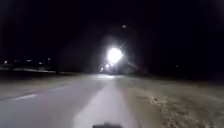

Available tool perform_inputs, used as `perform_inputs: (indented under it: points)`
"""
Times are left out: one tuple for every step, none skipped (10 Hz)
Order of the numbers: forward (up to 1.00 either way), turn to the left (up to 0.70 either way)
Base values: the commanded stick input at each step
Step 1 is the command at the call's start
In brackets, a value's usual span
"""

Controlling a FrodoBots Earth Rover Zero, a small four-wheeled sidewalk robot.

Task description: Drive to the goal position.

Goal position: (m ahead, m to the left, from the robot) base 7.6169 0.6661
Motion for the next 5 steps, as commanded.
perform_inputs:
  points:
    - [1.00, 0.00]
    - [1.00, 0.00]
    - [1.00, 0.00]
    - [1.00, 0.00]
    - [1.00, 0.00]
